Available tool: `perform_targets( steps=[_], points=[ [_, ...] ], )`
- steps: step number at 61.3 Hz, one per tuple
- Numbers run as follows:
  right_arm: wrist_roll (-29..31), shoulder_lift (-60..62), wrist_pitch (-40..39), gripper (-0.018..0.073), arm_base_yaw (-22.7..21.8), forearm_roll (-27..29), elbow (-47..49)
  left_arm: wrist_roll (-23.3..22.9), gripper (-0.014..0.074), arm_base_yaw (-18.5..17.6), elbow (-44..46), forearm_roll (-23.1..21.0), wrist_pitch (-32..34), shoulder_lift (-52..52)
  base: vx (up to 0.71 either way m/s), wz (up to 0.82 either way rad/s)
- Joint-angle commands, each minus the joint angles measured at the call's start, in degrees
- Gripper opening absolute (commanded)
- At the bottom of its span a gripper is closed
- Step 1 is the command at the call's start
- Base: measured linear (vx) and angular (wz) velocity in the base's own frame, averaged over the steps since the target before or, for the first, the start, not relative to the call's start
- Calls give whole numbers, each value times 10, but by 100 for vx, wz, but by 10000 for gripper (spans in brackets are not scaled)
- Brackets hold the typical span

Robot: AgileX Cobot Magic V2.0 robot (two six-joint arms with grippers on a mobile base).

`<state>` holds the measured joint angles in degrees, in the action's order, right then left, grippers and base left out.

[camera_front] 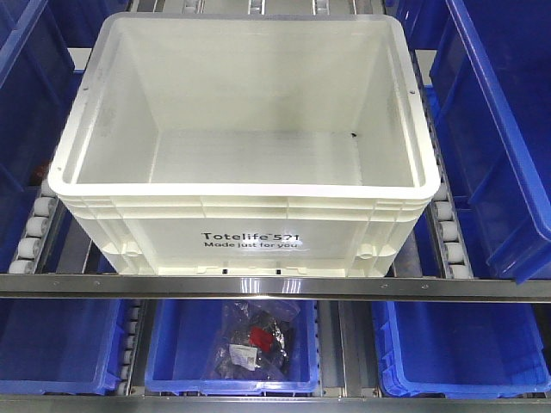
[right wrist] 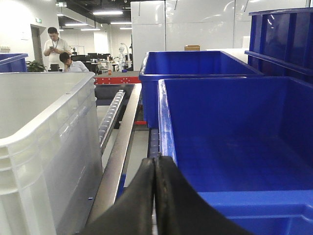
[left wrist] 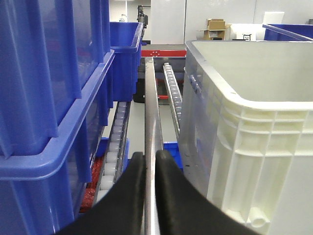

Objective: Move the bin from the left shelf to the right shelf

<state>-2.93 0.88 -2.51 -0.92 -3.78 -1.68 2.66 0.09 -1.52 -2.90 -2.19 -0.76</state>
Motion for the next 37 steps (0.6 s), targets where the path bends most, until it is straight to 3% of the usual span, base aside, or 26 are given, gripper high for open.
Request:
perform_targets(
  steps=[1, 37],
  points=[
    [2, 5, -41, -9, -4, -2, -6, -4, 39, -4, 13, -4, 43, -6, 0, 0],
    [2, 5, -41, -9, -4, -2, -6, -4, 39, -4, 13, -4, 43, -6, 0, 0]
  ],
)
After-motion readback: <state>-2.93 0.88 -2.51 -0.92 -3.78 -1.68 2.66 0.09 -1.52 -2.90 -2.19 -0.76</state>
